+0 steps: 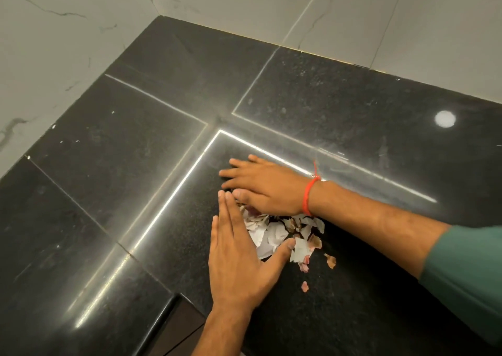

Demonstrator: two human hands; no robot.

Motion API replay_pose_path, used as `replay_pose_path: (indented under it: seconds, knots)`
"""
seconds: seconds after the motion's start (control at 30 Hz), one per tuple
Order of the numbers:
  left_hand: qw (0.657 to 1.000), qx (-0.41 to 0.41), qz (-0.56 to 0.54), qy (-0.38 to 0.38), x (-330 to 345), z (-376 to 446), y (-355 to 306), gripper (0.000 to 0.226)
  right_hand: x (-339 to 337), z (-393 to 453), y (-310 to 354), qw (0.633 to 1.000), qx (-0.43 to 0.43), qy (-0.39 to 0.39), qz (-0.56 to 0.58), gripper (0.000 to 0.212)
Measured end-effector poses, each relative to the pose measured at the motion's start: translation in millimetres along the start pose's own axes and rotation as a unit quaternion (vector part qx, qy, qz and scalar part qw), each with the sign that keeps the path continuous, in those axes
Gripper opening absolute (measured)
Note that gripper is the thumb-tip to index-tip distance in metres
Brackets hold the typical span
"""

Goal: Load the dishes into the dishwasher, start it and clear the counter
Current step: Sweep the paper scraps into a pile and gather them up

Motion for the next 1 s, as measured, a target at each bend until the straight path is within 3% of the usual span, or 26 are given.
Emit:
replay_pose_path:
  seconds: [0.2,0.37,0.47,0.57,0.7,1.0]
  knots:
    - [0.999,0.021,-0.024,0.001,1.7,-0.2,1.0,0.112,9.8,-50.8,32.0,0.999,-0.036,0.022,0.027,0.043]
    - [0.999,0.034,0.004,0.009,0.6,0.4,-2.0,0.102,-16.1,-100.1,31.9,0.996,0.031,-0.088,0.002,0.051]
    - [0.999,0.042,0.019,0.015,-0.5,0.8,-2.9,0.098,-22.1,-133.9,18.2,0.984,0.115,-0.135,0.022,0.079]
    - [0.998,0.050,0.019,0.026,-0.8,0.9,-5.1,0.090,-5.5,-149.9,15.5,0.983,0.159,-0.087,0.008,0.114]
    - [0.997,0.070,0.026,0.030,-0.4,-0.3,-8.3,0.087,5.9,-131.9,21.5,0.985,0.159,-0.054,-0.043,0.136]
    - [0.998,0.052,0.000,0.026,-1.2,1.2,-5.0,0.088,26.7,-68.3,28.5,0.993,0.069,-0.037,-0.092,0.116]
Point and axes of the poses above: each hand's wrist, its own z-axis towards the middle knuckle, its own x-axis out of the palm, y = z × x, the point moved 8 cm from there along z, towards the middle knuckle, and after that the axes turned 9 degrees about -x, right-handed, at the moved point
